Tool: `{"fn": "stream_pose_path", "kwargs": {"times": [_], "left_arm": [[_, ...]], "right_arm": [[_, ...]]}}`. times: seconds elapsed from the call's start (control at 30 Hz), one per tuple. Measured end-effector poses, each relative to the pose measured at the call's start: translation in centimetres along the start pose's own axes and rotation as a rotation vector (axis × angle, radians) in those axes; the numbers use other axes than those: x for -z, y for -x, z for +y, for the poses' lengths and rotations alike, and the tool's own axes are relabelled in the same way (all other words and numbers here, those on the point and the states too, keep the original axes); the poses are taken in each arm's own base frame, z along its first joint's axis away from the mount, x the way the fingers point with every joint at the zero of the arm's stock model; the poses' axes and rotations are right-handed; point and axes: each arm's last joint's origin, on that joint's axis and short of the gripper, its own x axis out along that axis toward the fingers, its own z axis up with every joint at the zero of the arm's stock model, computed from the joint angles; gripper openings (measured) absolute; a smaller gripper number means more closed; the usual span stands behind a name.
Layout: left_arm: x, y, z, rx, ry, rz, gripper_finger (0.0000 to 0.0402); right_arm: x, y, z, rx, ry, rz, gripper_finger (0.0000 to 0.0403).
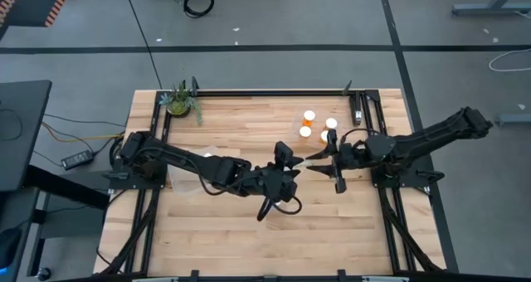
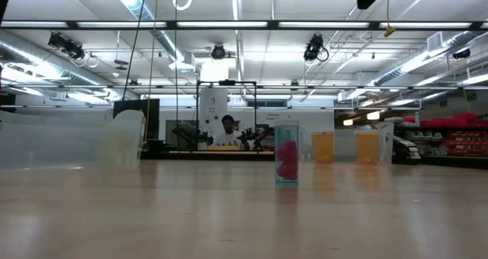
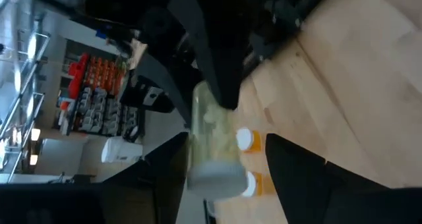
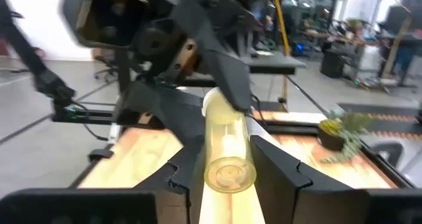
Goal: Pick and place medicine bottles into bin by pill shape (circle, oval)
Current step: Put the small yellow pill bottle into the left transparent bin
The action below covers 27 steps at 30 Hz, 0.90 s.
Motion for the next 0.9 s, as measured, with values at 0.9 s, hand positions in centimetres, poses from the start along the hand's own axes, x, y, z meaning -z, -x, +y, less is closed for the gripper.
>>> {"fn": "stream_pose_path", "kwargs": {"times": [0.9], "left_arm": [[-1.8, 0.9, 1.5, -0.009, 0.013, -0.253, 0.0147]], "right_arm": [[-1.5, 1.3, 1.7, -0.122, 0.044, -0.115, 0.0119]]}}
